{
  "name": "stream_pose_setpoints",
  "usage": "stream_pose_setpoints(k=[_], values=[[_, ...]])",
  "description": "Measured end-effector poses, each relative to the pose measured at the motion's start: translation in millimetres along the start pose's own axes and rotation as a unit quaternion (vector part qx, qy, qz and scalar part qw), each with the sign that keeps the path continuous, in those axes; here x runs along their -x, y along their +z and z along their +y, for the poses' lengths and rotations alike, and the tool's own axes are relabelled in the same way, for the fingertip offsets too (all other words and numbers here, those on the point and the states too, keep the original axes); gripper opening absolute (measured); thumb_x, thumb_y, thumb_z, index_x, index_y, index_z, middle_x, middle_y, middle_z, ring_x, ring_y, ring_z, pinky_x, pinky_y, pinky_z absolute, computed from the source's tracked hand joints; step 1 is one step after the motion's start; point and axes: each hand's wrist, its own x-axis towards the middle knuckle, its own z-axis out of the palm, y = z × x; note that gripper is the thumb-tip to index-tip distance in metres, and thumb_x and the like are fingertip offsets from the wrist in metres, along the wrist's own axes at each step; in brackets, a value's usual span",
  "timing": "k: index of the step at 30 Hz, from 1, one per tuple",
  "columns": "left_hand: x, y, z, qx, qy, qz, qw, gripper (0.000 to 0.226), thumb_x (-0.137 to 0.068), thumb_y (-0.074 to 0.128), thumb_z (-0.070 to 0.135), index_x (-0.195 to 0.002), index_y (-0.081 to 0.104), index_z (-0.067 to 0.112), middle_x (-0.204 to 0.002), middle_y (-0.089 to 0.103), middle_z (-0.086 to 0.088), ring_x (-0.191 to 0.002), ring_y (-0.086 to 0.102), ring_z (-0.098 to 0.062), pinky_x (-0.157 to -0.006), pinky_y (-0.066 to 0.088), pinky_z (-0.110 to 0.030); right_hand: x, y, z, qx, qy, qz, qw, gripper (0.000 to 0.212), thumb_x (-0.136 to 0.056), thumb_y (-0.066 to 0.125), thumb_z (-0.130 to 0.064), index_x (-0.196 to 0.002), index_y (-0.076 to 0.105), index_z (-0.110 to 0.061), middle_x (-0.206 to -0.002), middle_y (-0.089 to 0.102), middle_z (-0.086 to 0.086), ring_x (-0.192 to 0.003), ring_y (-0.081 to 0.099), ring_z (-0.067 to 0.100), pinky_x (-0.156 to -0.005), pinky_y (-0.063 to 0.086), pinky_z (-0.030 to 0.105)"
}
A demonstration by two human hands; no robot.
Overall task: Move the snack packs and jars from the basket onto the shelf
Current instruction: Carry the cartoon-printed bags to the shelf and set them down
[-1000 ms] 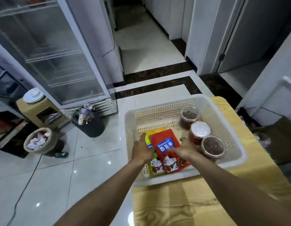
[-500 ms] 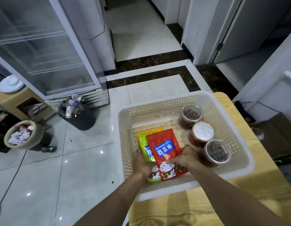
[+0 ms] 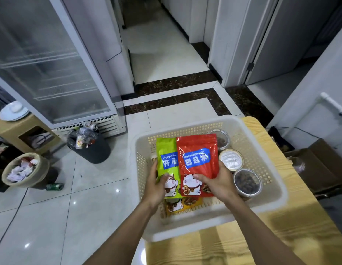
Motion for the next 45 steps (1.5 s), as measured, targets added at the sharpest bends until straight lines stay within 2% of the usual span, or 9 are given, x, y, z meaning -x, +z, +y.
stream_pose_setpoints(k=[5,13,16,20,23,27,33,40,45], values=[[9.0,-6.3,43.0,0.044,0.046,0.001,0.998,0.059,-0.097,0.051,0.002,-0.145,0.036,0.033,-0.132,0.061,0.001,-0.114,0.063,-0.021,-0.091,0.054,-0.048,17.7,-39.1,-40.0,-0.098,-0.068,0.047,0.992,0.06,-0.066,0.089,-0.018,-0.118,0.059,-0.02,-0.102,0.073,-0.01,-0.089,0.071,0.004,-0.078,0.058,0.028],[53.7,20.4,122.0,0.127,0.119,-0.019,0.984,0.062,-0.094,0.053,-0.001,-0.144,0.038,0.033,-0.127,0.065,-0.004,-0.107,0.067,-0.026,-0.076,0.059,-0.04,66.1,-88.1,-106.8,-0.125,-0.176,0.05,0.975,0.06,-0.073,0.084,-0.022,-0.122,0.049,-0.027,-0.104,0.065,-0.021,-0.087,0.062,-0.013,-0.066,0.05,0.008],[74.9,26.1,140.6,0.148,0.128,-0.022,0.98,0.062,-0.094,0.054,0.0,-0.143,0.038,0.034,-0.122,0.068,-0.005,-0.101,0.069,-0.028,-0.07,0.06,-0.04,90.8,-103.7,-119.0,-0.136,-0.191,0.04,0.971,0.055,-0.078,0.08,-0.024,-0.12,0.046,-0.034,-0.099,0.064,-0.025,-0.087,0.062,-0.014,-0.067,0.052,0.013],[99.1,32.5,159.2,0.145,0.152,-0.048,0.977,0.063,-0.094,0.055,0.0,-0.143,0.039,0.035,-0.114,0.071,-0.01,-0.097,0.07,-0.031,-0.07,0.059,-0.044,123.7,-128.5,-124.3,-0.174,-0.184,0.036,0.967,0.046,-0.081,0.077,-0.02,-0.113,0.05,-0.039,-0.109,0.069,-0.013,-0.099,0.068,0.004,-0.085,0.056,0.035],[115.2,43.6,172.1,0.127,0.169,-0.097,0.973,0.063,-0.094,0.056,0.003,-0.143,0.039,0.037,-0.112,0.072,-0.008,-0.096,0.071,-0.033,-0.075,0.058,-0.049,157.3,-148.1,-124.5,-0.192,-0.194,0.059,0.96,0.046,-0.083,0.074,-0.011,-0.113,0.053,-0.038,-0.112,0.071,-0.008,-0.101,0.069,0.011,-0.084,0.055,0.034],[140.9,68.8,184.4,0.126,0.178,-0.183,0.959,0.063,-0.094,0.055,0.001,-0.144,0.038,0.035,-0.108,0.074,-0.003,-0.095,0.071,-0.032,-0.072,0.059,-0.049,215.2,-175.2,-120.1,-0.224,-0.187,0.121,0.949,0.046,-0.084,0.069,0.0,-0.117,0.056,-0.03,-0.106,0.074,-0.007,-0.097,0.071,0.016,-0.079,0.058,0.032],[191.3,123.8,182.8,0.141,0.145,-0.318,0.926,0.061,-0.092,0.056,-0.001,-0.141,0.043,0.033,-0.109,0.073,-0.007,-0.094,0.071,-0.034,-0.071,0.06,-0.05,319.7,-203.1,-95.3,-0.262,-0.163,0.288,0.906,0.044,-0.08,0.071,0.003,-0.116,0.059,-0.019,-0.106,0.074,0.007,-0.098,0.071,0.028,-0.085,0.058,0.045],[285.3,200.9,168.8,0.139,0.116,-0.451,0.874,0.06,-0.091,0.058,0.0,-0.139,0.045,0.034,-0.126,0.065,-0.007,-0.103,0.068,-0.03,-0.081,0.058,-0.048,445.8,-249.3,-66.6,-0.259,-0.162,0.451,0.839,0.039,-0.08,0.07,0.003,-0.112,0.062,-0.018,-0.104,0.075,0.008,-0.088,0.073,0.023,-0.074,0.061,0.037],[367.7,255.7,161.6,0.13,0.111,-0.534,0.828,0.06,-0.091,0.058,0.0,-0.135,0.047,0.039,-0.12,0.068,0.01,-0.104,0.069,-0.022,-0.081,0.058,-0.043,539.5,-285.3,-39.0,-0.261,-0.165,0.531,0.789,0.037,-0.082,0.07,-0.002,-0.114,0.061,-0.018,-0.103,0.075,0.006,-0.091,0.073,0.024,-0.072,0.061,0.035]])
